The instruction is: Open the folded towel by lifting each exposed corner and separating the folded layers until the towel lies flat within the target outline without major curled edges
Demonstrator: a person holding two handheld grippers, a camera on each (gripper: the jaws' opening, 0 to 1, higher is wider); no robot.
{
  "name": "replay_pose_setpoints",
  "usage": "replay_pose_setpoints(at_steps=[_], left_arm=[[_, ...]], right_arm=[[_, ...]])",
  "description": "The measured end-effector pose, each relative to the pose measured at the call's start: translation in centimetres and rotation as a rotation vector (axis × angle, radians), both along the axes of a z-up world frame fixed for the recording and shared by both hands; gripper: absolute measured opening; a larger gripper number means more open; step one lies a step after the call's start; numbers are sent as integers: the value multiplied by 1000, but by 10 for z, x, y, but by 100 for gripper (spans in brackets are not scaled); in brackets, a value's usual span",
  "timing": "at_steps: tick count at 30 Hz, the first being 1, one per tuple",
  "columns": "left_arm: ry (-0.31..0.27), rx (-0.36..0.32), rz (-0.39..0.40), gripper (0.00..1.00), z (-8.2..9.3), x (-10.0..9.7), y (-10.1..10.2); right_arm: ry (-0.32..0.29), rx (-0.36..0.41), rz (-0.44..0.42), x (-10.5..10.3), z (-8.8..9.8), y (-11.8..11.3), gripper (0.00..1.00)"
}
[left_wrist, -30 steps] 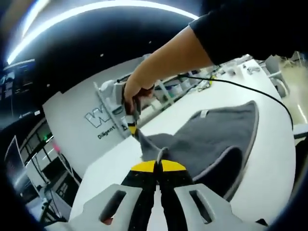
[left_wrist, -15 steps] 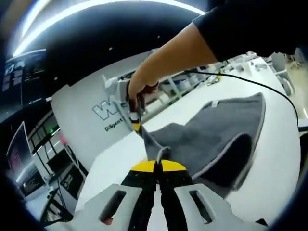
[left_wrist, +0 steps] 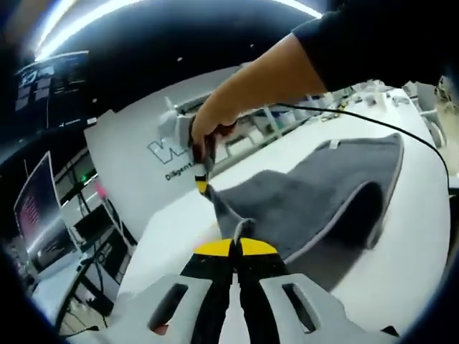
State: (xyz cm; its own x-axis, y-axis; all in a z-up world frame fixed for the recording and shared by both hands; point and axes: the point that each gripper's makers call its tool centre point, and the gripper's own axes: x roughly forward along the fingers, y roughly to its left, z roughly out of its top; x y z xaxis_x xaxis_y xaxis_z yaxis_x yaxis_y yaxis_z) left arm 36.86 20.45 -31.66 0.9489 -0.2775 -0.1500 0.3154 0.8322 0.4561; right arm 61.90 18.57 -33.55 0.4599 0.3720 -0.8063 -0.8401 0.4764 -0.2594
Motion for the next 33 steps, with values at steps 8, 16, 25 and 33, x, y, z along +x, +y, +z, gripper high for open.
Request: replay_pose_setpoints(at_steps=[8, 16, 25, 33], left_arm=[[5, -1, 57, 1, 1, -3, 32], [35, -11, 113, 1, -9, -4, 68], [46, -10, 155, 1, -14, -6, 99], [86, 13, 202, 1, -29, -10, 125]], right_arm=[[-28, 19, 27, 2, -6, 34, 0], [-17, 24, 58, 2, -21, 67, 0], [-18, 52, 117, -1, -32, 111, 0], [-20, 83, 137, 16, -37, 151, 0]])
